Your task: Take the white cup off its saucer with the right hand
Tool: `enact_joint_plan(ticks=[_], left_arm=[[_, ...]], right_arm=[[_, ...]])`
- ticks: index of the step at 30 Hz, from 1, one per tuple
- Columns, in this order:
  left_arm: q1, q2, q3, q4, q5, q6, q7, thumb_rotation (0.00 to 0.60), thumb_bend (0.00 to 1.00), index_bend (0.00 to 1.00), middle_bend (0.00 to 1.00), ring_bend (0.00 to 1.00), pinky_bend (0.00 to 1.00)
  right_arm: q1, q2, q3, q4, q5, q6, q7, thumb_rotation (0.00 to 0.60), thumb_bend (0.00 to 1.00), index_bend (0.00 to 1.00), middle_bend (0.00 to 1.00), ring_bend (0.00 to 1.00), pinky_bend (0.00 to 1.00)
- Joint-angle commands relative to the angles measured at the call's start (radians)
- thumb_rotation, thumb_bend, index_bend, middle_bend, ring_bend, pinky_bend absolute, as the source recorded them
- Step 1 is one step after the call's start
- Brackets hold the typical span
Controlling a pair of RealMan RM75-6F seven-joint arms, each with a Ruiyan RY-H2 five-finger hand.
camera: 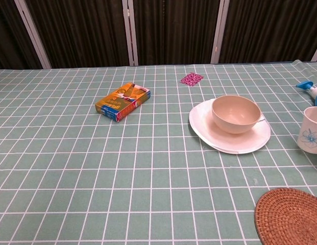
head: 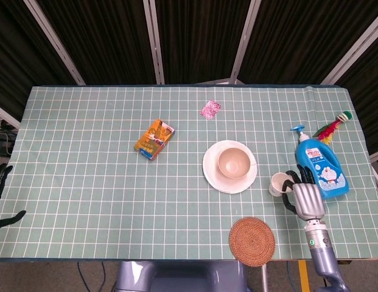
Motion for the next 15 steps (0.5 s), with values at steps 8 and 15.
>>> enact_joint_plan(ticks=[8, 15], left_arm=[[0.001, 0.001, 0.001, 0.000, 0.003, 0.002, -0.005, 0.600, 0.00, 0.00, 0.00, 0.00, 0.00], [0.001, 0.001, 0.000, 0.001, 0.003, 0.003, -0.006, 0.600, 0.00, 0.00, 0.00, 0.00, 0.00]], right_arm=[[-0.005, -0.001, -0.006, 0.004, 0.000, -0.025, 0.000, 0.600, 0.31, 0.55, 0.08, 0.00, 0.00], [-0.016, 0.044, -0.017, -0.042, 0.018, -0.053, -0.012, 0.600, 0.21, 0.10, 0.00, 0.00, 0.00]])
